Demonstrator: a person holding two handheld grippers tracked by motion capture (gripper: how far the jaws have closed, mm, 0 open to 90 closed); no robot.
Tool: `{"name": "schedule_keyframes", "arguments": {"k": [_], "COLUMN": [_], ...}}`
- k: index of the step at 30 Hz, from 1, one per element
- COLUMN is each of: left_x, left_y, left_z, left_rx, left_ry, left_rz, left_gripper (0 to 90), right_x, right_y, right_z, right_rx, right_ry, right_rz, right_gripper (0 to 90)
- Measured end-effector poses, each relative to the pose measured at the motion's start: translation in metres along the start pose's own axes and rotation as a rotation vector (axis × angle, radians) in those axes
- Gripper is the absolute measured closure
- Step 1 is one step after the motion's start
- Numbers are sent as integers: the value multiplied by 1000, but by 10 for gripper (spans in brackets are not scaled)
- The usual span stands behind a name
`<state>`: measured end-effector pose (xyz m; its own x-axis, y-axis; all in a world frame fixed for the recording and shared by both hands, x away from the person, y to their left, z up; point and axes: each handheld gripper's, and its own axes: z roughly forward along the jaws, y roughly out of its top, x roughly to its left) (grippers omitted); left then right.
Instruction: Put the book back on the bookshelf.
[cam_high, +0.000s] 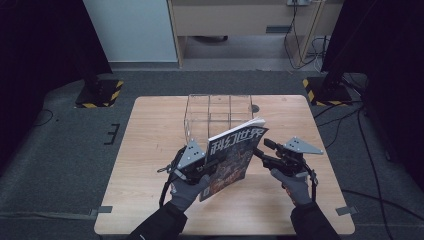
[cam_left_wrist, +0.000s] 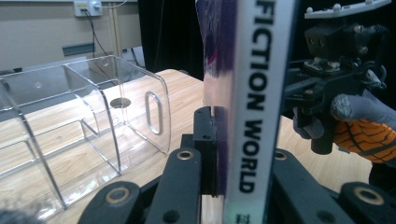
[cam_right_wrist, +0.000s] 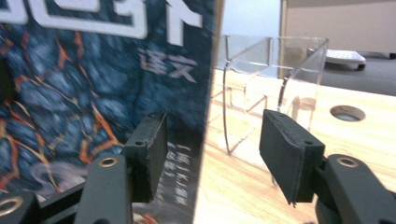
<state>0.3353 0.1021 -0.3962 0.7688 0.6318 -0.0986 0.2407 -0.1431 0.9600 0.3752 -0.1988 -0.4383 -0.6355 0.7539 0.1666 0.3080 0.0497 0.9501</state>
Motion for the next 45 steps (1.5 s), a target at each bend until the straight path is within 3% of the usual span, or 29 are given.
{"name": "schedule_keyframes", "arguments": {"k": [17, 30, 45], "left_x": [15, 27, 43], "left_y": [20, 26, 34], "left_z": [-27, -42, -62], "left_rx": [-35, -69, -109], "left_ry": [58, 106, 160], "left_rz": [-39, -82, -126], "left_gripper": [820, 820, 820], "right_x": [-20, -36, -43], "right_y": [-17, -36, -44], "right_z": [-12, -12, -10], "right_rx": [79, 185, 238], "right_ry": [-130, -230, -257], "right_rz": [23, -8, -29], "right_gripper": [322, 230, 198]}}
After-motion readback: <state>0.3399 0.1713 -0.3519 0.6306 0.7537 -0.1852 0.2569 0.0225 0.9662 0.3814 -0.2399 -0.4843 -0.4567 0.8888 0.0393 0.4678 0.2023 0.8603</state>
